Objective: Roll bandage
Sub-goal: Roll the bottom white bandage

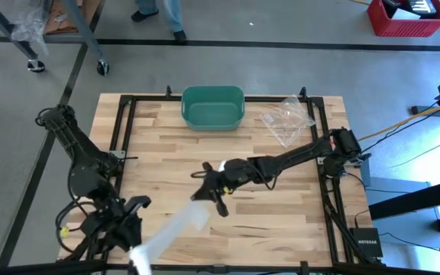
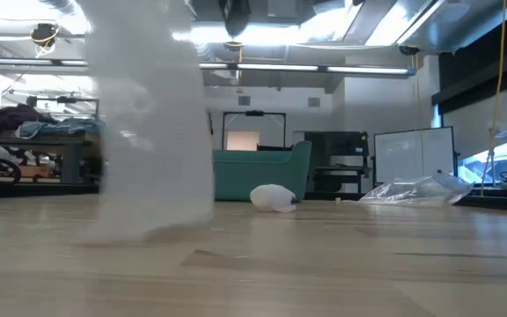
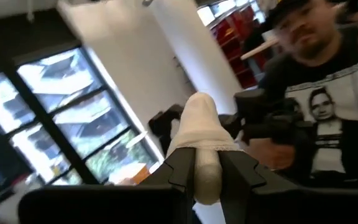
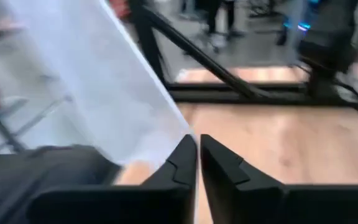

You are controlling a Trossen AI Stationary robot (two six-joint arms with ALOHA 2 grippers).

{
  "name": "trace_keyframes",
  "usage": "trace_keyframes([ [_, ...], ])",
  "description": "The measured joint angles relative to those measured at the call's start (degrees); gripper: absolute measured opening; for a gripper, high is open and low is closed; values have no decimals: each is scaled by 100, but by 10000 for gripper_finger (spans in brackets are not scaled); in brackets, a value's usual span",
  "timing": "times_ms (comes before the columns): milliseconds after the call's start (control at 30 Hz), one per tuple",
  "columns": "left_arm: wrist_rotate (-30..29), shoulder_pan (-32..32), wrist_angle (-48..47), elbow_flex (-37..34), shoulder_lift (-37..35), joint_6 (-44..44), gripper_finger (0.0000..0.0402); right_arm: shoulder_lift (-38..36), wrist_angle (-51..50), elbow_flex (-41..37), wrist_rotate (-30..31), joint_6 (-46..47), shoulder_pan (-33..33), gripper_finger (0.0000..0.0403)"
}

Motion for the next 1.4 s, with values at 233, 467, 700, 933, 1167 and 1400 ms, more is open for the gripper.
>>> trace_keyframes([
  [233, -1199, 168, -18, 0, 0, -338, 40, -84, -844, 0, 264, -141, -102, 118],
  [467, -2965, 172, 32, 0, 0, -542, 40, -1077, -2799, 2, 382, -422, -230, 205],
  [700, -4415, 208, 709, 4, 146, -770, 40, -2450, -4225, -30, 1245, -342, 136, 224],
  [933, -5686, 487, 310, 551, 826, -671, 40, -2833, -2523, -982, 2628, -819, 1014, 225],
  [1167, -6450, 545, -61, 951, 1190, -606, 40, -2113, 1286, -2195, 3381, -1062, 1091, 225],
  [1400, -6444, 576, -62, 957, 1198, -502, 40, -1171, 2585, -2167, 2704, -559, 837, 225],
])
